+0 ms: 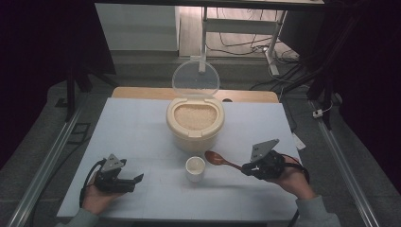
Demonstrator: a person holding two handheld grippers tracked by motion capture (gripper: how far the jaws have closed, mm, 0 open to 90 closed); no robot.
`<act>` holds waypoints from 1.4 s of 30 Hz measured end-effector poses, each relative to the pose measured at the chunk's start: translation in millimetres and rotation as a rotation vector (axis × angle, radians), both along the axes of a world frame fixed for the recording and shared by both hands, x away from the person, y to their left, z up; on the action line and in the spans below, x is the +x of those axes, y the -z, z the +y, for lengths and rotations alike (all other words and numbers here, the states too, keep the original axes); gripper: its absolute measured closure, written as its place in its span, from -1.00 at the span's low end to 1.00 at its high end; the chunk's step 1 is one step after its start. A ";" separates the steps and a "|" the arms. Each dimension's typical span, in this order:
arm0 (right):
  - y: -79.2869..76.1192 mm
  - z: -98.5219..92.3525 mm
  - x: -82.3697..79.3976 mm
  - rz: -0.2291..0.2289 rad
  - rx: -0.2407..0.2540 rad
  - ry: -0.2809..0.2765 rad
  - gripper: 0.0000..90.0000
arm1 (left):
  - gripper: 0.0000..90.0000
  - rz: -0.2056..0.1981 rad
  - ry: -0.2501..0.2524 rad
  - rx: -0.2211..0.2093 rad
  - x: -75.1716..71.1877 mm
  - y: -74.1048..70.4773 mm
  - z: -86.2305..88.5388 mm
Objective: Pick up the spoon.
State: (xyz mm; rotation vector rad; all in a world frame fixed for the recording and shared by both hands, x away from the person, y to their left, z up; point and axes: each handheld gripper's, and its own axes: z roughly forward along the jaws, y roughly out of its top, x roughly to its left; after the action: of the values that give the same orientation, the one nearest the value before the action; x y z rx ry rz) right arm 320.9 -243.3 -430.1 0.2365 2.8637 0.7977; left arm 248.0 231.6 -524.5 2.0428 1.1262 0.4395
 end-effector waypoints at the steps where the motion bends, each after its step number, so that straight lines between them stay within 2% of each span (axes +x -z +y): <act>1: -1.0 2.7 -0.8 0.000 0.002 -0.007 0.72 | -0.74 0.001 0.000 0.000 0.5 0.3 -0.3; 9: -1.7 17.8 -4.8 -0.001 -0.003 -0.038 0.72 | -0.74 0.000 0.003 0.002 1.1 0.5 -0.5; 26: -5.5 51.8 -16.4 -0.036 -0.006 -0.101 0.72 | -0.73 -0.003 0.010 0.000 1.3 -2.2 -1.7; 34: -5.1 64.3 -18.5 -0.044 -0.033 -0.124 0.72 | -0.71 -0.024 0.065 -0.001 0.7 -16.3 -11.5; 35: -4.3 64.9 -18.6 -0.038 -0.020 -0.126 0.72 | -0.71 -0.024 0.070 0.002 1.1 -17.3 -12.9; 42: -5.6 68.6 -18.6 -0.044 -0.029 -0.134 0.72 | -0.70 -0.033 0.105 -0.015 5.0 -30.5 -22.8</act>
State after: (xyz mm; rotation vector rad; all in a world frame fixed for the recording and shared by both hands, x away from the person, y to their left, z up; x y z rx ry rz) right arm 302.3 -174.7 -424.5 0.0229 2.8713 0.7741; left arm 252.9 208.7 -494.1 2.0636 0.9942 0.4095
